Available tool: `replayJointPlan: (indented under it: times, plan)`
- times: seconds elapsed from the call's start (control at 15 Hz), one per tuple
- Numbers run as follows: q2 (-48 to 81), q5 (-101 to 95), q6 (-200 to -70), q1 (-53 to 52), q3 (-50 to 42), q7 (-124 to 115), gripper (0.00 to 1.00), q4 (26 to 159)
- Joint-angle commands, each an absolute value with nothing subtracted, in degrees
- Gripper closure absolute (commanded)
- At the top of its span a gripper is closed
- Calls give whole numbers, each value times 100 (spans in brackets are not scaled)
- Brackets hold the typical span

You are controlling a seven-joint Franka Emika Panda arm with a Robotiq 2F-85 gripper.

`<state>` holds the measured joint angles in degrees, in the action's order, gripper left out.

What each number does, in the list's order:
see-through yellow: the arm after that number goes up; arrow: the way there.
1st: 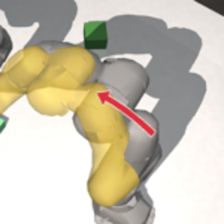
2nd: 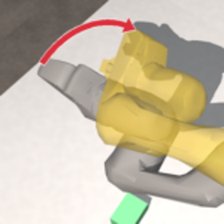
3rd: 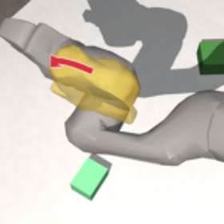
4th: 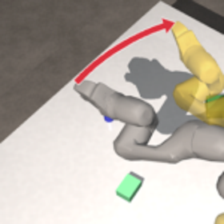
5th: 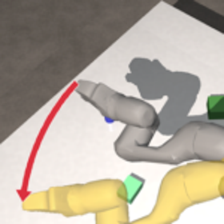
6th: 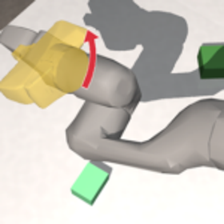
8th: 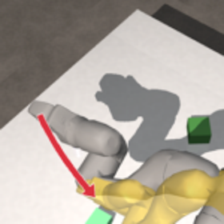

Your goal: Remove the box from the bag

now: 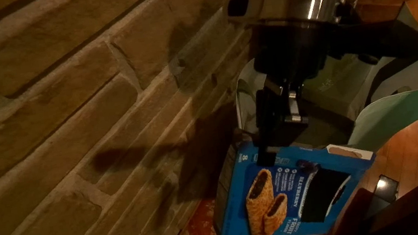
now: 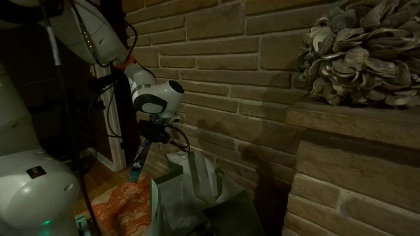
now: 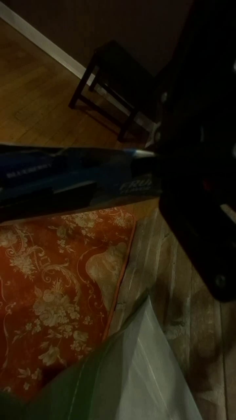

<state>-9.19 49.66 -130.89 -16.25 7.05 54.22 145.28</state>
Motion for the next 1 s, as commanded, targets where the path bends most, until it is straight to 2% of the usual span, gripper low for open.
replayJointPlan:
  times: [0.0, 0.53, 0.93]
  plan:
    - [-365, 4855, -13224, -1623, 1038, 5074, 99, 14160]
    - [793, 4841, -13447, -1599, 1362, 5036, 99, 13722]
    - [1708, 3999, -13779, -1674, 1537, 4274, 99, 13152]
